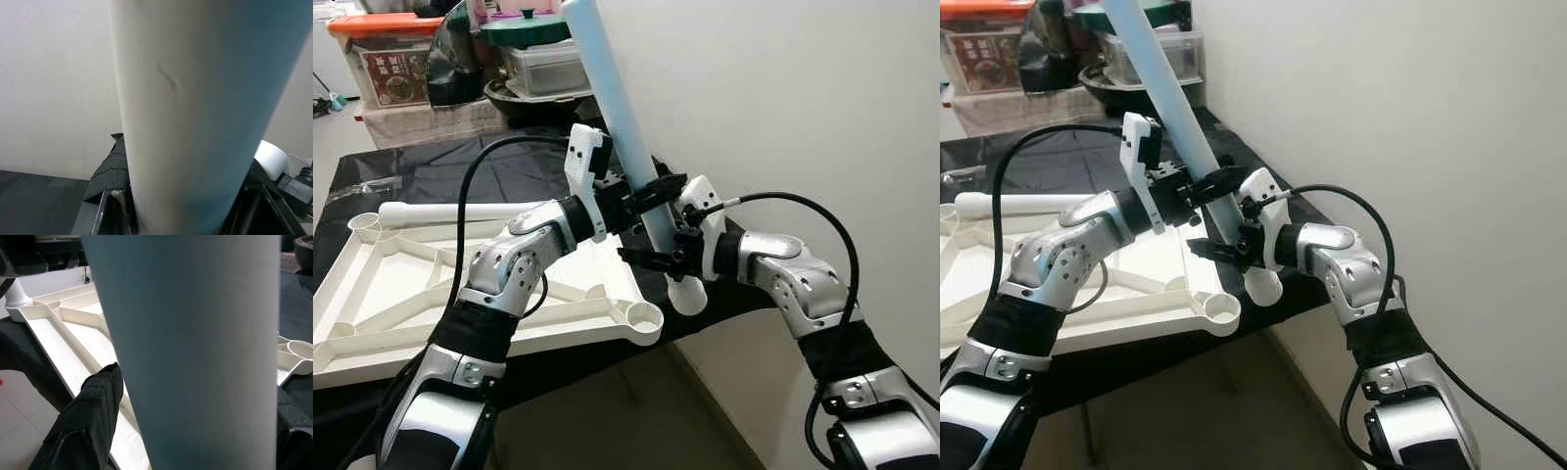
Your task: Building children table
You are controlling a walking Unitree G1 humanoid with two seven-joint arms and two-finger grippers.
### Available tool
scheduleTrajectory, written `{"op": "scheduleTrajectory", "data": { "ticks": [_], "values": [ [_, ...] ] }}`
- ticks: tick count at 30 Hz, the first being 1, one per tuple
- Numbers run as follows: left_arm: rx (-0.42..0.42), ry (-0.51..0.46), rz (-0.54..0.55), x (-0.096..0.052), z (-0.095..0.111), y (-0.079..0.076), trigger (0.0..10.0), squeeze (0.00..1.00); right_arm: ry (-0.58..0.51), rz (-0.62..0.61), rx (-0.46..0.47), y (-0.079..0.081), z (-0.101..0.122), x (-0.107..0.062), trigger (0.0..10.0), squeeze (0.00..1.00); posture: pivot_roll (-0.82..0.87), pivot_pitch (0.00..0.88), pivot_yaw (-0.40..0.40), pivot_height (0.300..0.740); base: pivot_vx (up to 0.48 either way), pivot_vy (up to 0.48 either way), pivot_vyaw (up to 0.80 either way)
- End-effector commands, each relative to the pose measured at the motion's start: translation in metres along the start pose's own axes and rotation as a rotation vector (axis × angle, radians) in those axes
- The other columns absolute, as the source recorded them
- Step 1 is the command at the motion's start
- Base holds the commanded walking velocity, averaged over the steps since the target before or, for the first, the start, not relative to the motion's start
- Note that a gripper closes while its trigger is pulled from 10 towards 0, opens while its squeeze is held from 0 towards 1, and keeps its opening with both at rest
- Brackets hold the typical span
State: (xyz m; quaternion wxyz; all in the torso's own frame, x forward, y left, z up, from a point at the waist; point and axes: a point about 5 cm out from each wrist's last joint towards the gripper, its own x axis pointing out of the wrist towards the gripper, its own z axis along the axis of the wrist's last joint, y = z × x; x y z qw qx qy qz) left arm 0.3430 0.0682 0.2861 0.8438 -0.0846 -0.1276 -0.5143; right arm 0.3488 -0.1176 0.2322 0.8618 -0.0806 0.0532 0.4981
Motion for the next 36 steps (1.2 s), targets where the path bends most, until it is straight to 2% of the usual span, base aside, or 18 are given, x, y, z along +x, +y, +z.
{"op": "scheduleTrajectory", "data": {
  "ticks": [1,7,8,9,10,22,27,28,30,31,36],
  "values": [
    [0.029,-0.023,-0.013,0.005,0.006,-0.001,10.0,0.00,0.036,0.029,-0.009,0.004,0.001,0.008,10.0,0.00,0.03,0.002,-0.023,0.740,0.000,0.000,0.00],
    [0.028,-0.030,-0.015,0.006,0.007,-0.002,10.0,0.00,0.053,0.024,-0.002,0.004,0.000,0.010,10.0,0.00,0.03,0.002,-0.022,0.740,0.000,0.000,0.00],
    [0.028,-0.031,-0.015,0.006,0.006,-0.002,10.0,0.00,0.051,0.024,-0.003,0.004,0.001,0.011,3.2,0.00,0.03,0.004,-0.023,0.740,0.000,0.000,0.00],
    [0.028,-0.031,-0.015,0.006,0.006,-0.002,10.0,0.00,0.050,0.023,-0.003,0.004,0.001,0.011,3.2,0.00,0.03,0.004,-0.023,0.740,0.000,0.000,0.00],
    [0.029,-0.033,-0.012,0.006,0.007,-0.002,10.0,0.00,0.046,0.024,-0.004,0.004,0.002,0.011,0.0,0.00,0.03,0.002,-0.022,0.740,0.000,0.000,0.00],
    [0.034,-0.043,0.016,0.004,0.007,0.001,10.0,0.00,0.047,0.007,-0.001,0.003,-0.001,0.009,0.0,0.00,0.02,0.000,-0.026,0.740,0.000,0.000,0.00],
    [0.020,-0.016,0.081,0.004,0.004,0.006,10.0,0.00,0.049,-0.001,0.009,0.003,-0.004,0.007,0.0,0.00,0.03,0.000,-0.024,0.740,0.000,0.000,0.00],
    [0.038,-0.016,0.113,0.004,0.003,0.009,10.0,0.61,0.048,0.004,0.004,0.003,-0.005,0.006,0.0,0.00,0.03,0.000,-0.026,0.740,0.000,0.000,0.00],
    [0.044,-0.016,0.119,0.004,0.003,0.009,10.0,0.61,0.048,0.005,0.003,0.004,-0.006,0.006,0.0,0.00,0.03,0.000,-0.025,0.740,0.000,0.000,0.00],
    [0.046,-0.016,0.113,0.003,0.002,0.009,10.0,1.00,0.048,0.007,0.006,0.004,-0.006,0.006,0.0,0.00,0.02,0.000,-0.021,0.740,0.000,0.000,0.00],
    [0.079,-0.021,0.177,-0.002,0.004,0.013,10.0,1.00,0.046,0.008,0.007,0.004,-0.007,0.004,0.0,0.00,0.02,0.000,-0.019,0.740,0.000,0.000,0.00]
  ]
}}
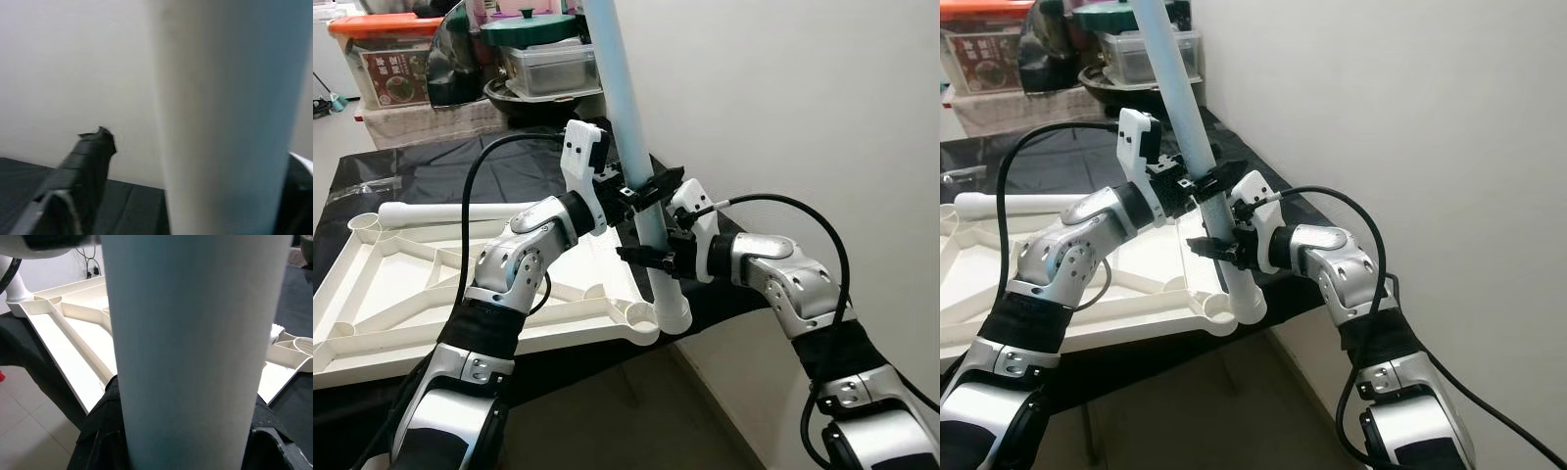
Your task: Building children table
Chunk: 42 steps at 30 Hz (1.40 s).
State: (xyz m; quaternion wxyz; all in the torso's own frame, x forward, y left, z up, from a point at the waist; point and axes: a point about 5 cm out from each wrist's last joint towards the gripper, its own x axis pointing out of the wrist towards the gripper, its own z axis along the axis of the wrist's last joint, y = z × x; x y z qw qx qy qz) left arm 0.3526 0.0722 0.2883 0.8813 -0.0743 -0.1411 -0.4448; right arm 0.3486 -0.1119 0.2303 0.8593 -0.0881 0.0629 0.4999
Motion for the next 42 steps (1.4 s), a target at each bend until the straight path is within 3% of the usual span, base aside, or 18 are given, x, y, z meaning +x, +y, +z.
{"op": "scheduleTrajectory", "data": {
  "ticks": [1,5,9,15,26,29,30,32,34,37,38,39,41,42],
  "values": [
    [0.030,-0.016,0.038,-0.005,0.004,0.006,10.0,0.00,0.021,-0.004,0.010,0.000,-0.006,-0.002,0.0,0.00,0.02,0.000,-0.019,0.740,0.000,0.000,0.00],
    [0.034,-0.046,0.083,-0.009,0.009,0.012,10.0,0.00,0.015,-0.027,0.007,-0.004,-0.005,-0.004,0.0,0.00,0.02,0.000,-0.019,0.740,0.000,0.000,0.00],
    [0.064,-0.169,0.261,-0.020,0.028,0.029,10.0,0.00,-0.012,-0.071,0.009,-0.011,-0.002,-0.009,0.0,0.00,0.02,0.000,-0.020,0.740,0.000,0.000,0.00],
    [0.096,-0.278,0.414,-0.034,0.052,0.044,10.0,0.00,-0.020,-0.139,0.002,-0.021,-0.001,-0.014,0.0,0.00,0.02,0.000,-0.027,0.740,0.000,0.000,0.00],
    [0.116,-0.302,0.456,-0.038,0.058,0.044,10.0,0.00,-0.034,-0.170,0.004,-0.025,0.001,-0.014,0.0,0.00,0.02,0.000,-0.028,0.740,0.000,0.000,0.00],
    [0.168,-0.267,0.428,-0.038,0.050,0.033,10.0,0.00,-0.177,-0.302,0.039,-0.041,0.024,-0.017,0.0,0.00,0.02,0.000,-0.024,0.740,0.000,0.000,0.00],
    [0.171,-0.249,0.413,-0.039,0.045,0.030,10.0,1.00,-0.221,-0.339,0.052,-0.046,0.032,-0.018,0.0,0.00,0.02,0.000,-0.023,0.740,0.000,0.000,0.00],
    [0.171,-0.249,0.413,-0.039,0.045,0.030,10.0,1.00,-0.221,-0.339,0.052,-0.046,0.032,-0.018,0.0,0.00,0.02,0.000,-0.023,0.740,0.000,0.000,0.00],
    [0.181,-0.174,0.401,-0.042,0.024,0.023,10.0,1.00,-0.341,-0.432,0.091,-0.055,0.050,-0.024,0.0,0.00,0.02,0.000,-0.024,0.740,0.000,0.000,0.00],
    [0.190,-0.156,0.408,-0.043,0.019,0.022,10.0,1.00,-0.367,-0.451,0.103,-0.057,0.054,-0.026,0.0,0.00,0.02,0.000,-0.026,0.740,0.000,0.000,0.00],
    [0.196,-0.132,0.401,-0.044,0.012,0.019,10.0,0.65,-0.394,-0.472,0.123,-0.059,0.056,-0.027,0.0,0.00,0.02,0.000,-0.025,0.740,0.000,0.000,0.00],
    [0.188,-0.120,0.398,-0.045,0.006,0.016,10.0,0.00,-0.416,-0.490,0.135,-0.060,0.058,-0.028,0.0,0.00,0.02,0.000,-0.022,0.740,0.000,0.000,0.00],
    [0.188,-0.120,0.398,-0.045,0.006,0.016,10.0,0.00,-0.416,-0.490,0.135,-0.060,0.058,-0.028,0.0,0.00,0.02,0.000,-0.022,0.740,0.000,0.000,0.00],
    [0.147,-0.091,0.388,-0.046,-0.008,0.008,10.0,0.00,-0.496,-0.520,0.192,-0.060,0.065,-0.029,0.0,0.00,0.02,0.000,-0.026,0.740,0.000,0.000,0.00]
  ]
}}
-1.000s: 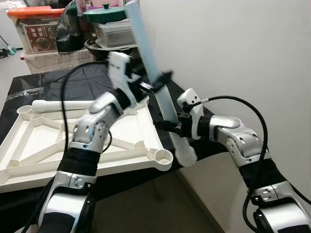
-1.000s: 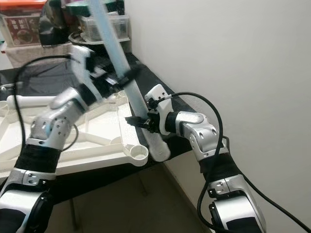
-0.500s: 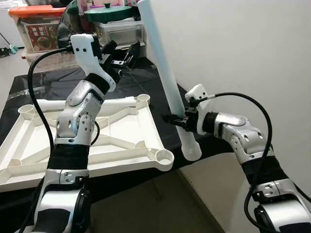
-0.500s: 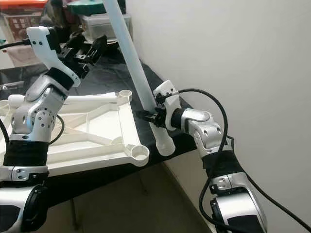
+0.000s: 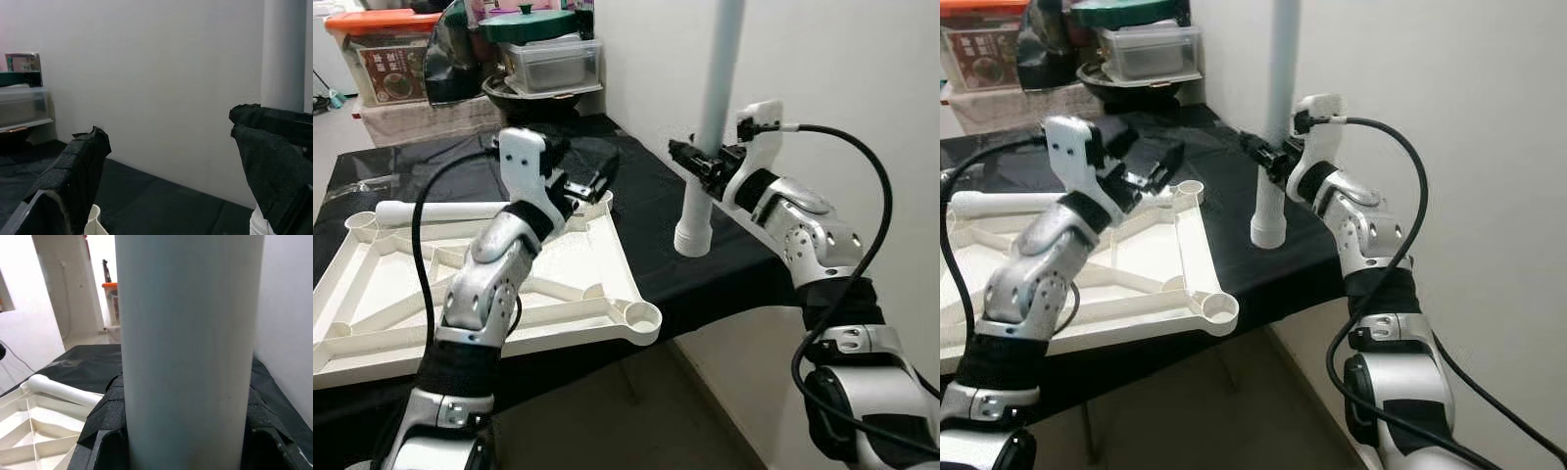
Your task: Building children table
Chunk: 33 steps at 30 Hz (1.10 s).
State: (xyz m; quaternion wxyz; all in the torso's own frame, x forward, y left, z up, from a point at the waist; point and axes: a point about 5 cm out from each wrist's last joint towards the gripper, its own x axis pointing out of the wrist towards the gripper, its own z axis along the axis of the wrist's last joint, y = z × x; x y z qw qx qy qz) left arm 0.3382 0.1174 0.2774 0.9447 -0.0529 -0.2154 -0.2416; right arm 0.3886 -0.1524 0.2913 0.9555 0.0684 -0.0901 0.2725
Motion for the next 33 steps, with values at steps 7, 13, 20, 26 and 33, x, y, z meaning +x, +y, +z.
{"op": "scheduleTrajectory", "data": {
  "ticks": [7,13,20,26,33],
  "values": [
    [-0.065,0.113,-0.095,-0.018,-0.035,-0.037,10.0,0.00,-0.175,-0.010,0.141,0.017,0.019,0.005,0.0,0.00,0.02,0.000,-0.022,0.740,0.000,0.000,0.00],
    [-0.086,0.152,-0.131,-0.022,-0.047,-0.049,10.0,0.00,-0.183,0.028,0.180,0.029,0.014,0.006,0.0,0.00,0.02,0.000,-0.026,0.740,0.000,0.000,0.00],
    [-0.060,0.190,-0.133,-0.027,-0.056,-0.051,10.0,0.00,-0.186,0.095,0.209,0.048,0.011,0.007,0.0,0.00,0.02,0.000,-0.022,0.740,0.000,0.000,0.00],
    [-0.034,0.208,-0.131,-0.026,-0.060,-0.050,10.0,0.00,-0.175,0.151,0.195,0.060,0.008,0.005,0.0,0.00,0.02,0.000,-0.024,0.740,0.000,0.000,0.00],
    [-0.015,0.216,-0.138,-0.026,-0.062,-0.052,10.0,0.00,-0.160,0.192,0.175,0.069,0.006,0.002,0.0,0.00,0.02,0.000,-0.024,0.740,0.000,0.000,0.00]
  ]
}}
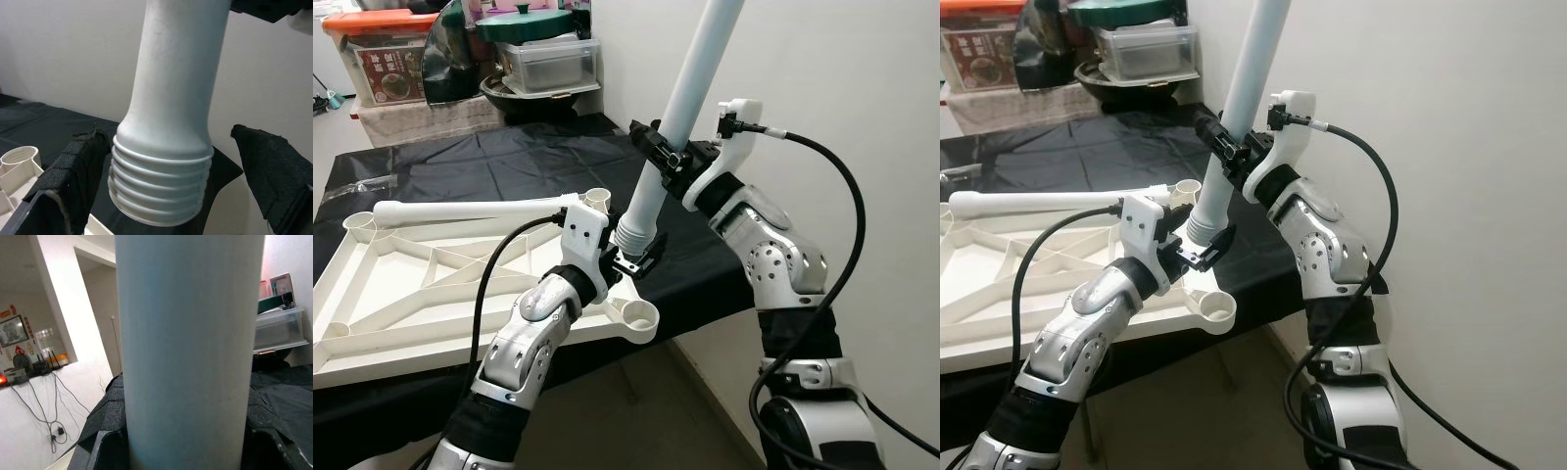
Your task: Building children table
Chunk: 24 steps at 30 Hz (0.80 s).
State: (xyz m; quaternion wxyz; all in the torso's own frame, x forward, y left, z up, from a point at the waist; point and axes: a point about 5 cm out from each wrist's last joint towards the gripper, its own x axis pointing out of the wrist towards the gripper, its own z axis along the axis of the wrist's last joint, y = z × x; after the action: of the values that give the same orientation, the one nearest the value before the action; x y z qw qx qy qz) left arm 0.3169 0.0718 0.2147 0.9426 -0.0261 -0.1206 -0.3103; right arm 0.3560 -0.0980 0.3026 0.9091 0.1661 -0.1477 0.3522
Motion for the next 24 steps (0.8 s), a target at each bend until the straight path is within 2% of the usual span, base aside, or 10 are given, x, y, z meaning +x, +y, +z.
{"op": "scheduleTrajectory", "data": {
  "ticks": [1,3,4,7,19,20,21,22,23,24],
  "values": [
    [0.010,0.018,-0.005,-0.001,-0.005,-0.001,10.0,0.00,0.003,0.023,0.000,0.005,-0.001,0.000,0.0,0.00,0.02,0.000,-0.024,0.740,0.000,0.000,0.00],
    [0.013,0.022,-0.008,-0.001,-0.006,-0.002,10.0,0.00,0.019,0.043,-0.010,0.008,-0.002,-0.002,0.0,0.00,0.02,0.000,-0.023,0.740,0.000,0.000,0.00],
    [0.015,0.025,-0.010,-0.001,-0.007,-0.003,1.6,0.00,0.026,0.050,-0.014,0.010,-0.004,-0.002,0.0,0.00,0.01,0.000,-0.023,0.740,0.000,0.000,0.00],
    [0.017,0.025,-0.022,-0.001,-0.008,-0.005,0.0,0.00,0.033,0.055,-0.016,0.011,-0.005,-0.003,0.0,0.00,0.01,0.000,-0.023,0.740,0.000,0.000,0.00],
    [0.059,0.039,-0.026,-0.002,-0.013,-0.009,0.0,0.00,0.033,0.056,-0.035,0.014,-0.006,-0.006,0.0,0.00,0.01,0.000,-0.023,0.740,0.000,0.000,0.00],
    [0.067,0.046,-0.027,-0.003,-0.014,-0.010,2.1,0.00,0.031,0.053,-0.037,0.014,-0.006,-0.006,0.4,0.00,0.02,0.000,-0.023,0.740,0.000,0.000,0.00],
    [0.072,0.049,-0.026,-0.003,-0.015,-0.010,10.0,0.00,0.031,0.052,-0.041,0.014,-0.007,-0.006,3.5,0.00,0.02,0.000,-0.022,0.740,0.000,0.000,0.00],
    [0.080,0.050,-0.023,-0.003,-0.015,-0.009,10.0,0.00,0.033,0.053,-0.039,0.015,-0.008,-0.007,10.0,0.16,0.02,0.000,-0.020,0.740,0.000,0.000,0.00],
    [0.080,0.050,-0.023,-0.003,-0.015,-0.009,10.0,0.00,0.033,0.053,-0.039,0.015,-0.008,-0.007,10.0,0.16,0.02,0.000,-0.020,0.740,0.000,0.000,0.00],
    [0.106,0.046,-0.020,-0.004,-0.015,-0.009,10.0,0.00,0.040,0.065,-0.037,0.017,-0.010,-0.007,10.0,1.00,0.02,0.000,-0.022,0.740,0.000,0.000,0.00]
  ]
}}
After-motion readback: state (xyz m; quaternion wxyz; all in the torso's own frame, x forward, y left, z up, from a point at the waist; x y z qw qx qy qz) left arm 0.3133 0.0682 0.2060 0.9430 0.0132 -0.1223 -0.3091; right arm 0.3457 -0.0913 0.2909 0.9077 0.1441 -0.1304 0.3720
